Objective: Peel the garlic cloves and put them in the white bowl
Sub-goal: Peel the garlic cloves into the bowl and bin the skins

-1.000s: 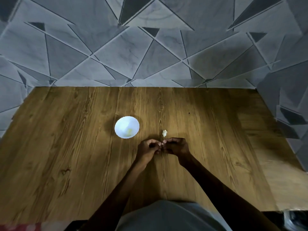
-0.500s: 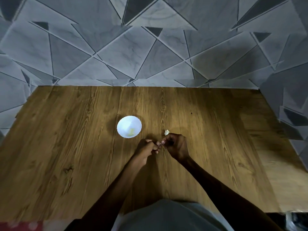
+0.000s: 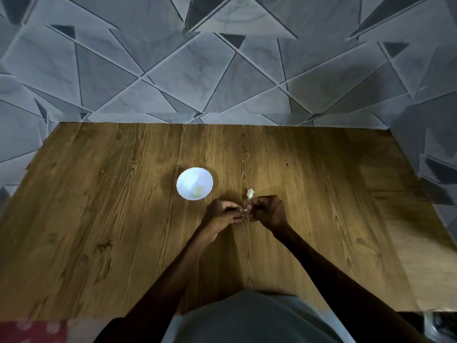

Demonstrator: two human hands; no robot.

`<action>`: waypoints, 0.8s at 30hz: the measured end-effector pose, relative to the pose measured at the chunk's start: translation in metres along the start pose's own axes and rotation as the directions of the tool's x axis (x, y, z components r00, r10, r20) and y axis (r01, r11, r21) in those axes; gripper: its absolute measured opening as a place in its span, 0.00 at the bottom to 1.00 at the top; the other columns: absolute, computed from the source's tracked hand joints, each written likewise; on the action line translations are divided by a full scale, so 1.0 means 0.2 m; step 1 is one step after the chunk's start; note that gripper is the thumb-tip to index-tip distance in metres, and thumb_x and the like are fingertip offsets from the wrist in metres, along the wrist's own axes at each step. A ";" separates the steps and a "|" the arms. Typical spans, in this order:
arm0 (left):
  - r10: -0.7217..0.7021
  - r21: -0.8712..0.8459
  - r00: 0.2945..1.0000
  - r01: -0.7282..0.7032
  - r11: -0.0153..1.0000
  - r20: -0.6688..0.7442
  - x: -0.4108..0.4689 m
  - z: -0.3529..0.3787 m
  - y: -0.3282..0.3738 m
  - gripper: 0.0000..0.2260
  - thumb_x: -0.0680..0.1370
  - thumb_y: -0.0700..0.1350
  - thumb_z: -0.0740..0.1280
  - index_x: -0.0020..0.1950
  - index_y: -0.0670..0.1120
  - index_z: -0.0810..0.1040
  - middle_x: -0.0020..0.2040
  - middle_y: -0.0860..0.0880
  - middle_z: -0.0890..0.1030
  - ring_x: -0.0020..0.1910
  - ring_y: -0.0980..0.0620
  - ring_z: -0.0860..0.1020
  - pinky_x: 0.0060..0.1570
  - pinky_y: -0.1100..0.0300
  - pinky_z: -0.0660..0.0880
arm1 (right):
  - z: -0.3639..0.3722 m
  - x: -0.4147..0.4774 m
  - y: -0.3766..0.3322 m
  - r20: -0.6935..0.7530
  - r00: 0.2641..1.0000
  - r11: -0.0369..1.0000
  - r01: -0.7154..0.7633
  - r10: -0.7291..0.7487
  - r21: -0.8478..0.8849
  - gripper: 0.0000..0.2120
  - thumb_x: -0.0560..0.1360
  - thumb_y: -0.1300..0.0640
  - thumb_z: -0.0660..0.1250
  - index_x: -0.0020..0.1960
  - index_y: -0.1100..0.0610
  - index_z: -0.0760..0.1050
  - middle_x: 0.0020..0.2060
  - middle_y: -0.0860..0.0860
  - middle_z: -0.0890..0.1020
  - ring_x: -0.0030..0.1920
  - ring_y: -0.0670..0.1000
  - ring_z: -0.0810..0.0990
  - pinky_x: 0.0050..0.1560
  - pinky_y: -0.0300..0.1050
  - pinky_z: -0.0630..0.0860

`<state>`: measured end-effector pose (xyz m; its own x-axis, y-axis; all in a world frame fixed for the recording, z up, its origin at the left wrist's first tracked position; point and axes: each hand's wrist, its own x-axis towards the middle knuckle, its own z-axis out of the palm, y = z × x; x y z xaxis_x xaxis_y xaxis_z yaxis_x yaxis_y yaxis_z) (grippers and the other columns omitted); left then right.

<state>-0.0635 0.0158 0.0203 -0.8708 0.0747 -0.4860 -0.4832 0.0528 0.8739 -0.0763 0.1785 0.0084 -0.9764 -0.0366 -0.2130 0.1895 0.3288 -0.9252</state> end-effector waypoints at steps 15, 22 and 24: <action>-0.413 -0.421 0.890 0.455 0.785 0.193 -0.03 -0.04 0.06 0.04 0.78 0.34 0.66 0.44 0.36 0.79 0.31 0.46 0.82 0.26 0.58 0.79 0.28 0.70 0.76 | -0.02 -0.04 0.00 0.077 0.912 0.869 0.407 -0.402 -0.280 0.04 0.72 0.66 0.72 0.43 0.59 0.83 0.38 0.46 0.84 0.37 0.41 0.82 0.39 0.35 0.78; -0.139 -0.175 0.990 0.137 0.975 0.000 -0.03 0.02 -0.02 0.08 0.76 0.38 0.71 0.53 0.36 0.81 0.44 0.43 0.84 0.40 0.53 0.84 0.47 0.60 0.80 | -0.02 -0.03 0.01 0.000 0.941 0.900 0.323 -0.338 -0.294 0.09 0.70 0.68 0.73 0.40 0.54 0.81 0.35 0.45 0.83 0.36 0.42 0.83 0.39 0.47 0.82; -0.093 -0.160 0.996 0.089 0.983 -0.015 -0.04 0.03 -0.03 0.11 0.75 0.38 0.72 0.55 0.34 0.80 0.45 0.43 0.85 0.41 0.52 0.84 0.47 0.60 0.80 | -0.02 -0.01 0.01 -0.006 0.948 0.910 0.303 -0.318 -0.282 0.07 0.70 0.68 0.74 0.39 0.56 0.82 0.33 0.45 0.83 0.33 0.43 0.82 0.37 0.50 0.82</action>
<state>-0.0533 0.0207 0.0193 -0.8235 0.0544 -0.5646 -0.5671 -0.1011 0.8174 -0.0735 0.1834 0.0084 -0.9865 -0.1338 0.0939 -0.1531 0.5543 -0.8181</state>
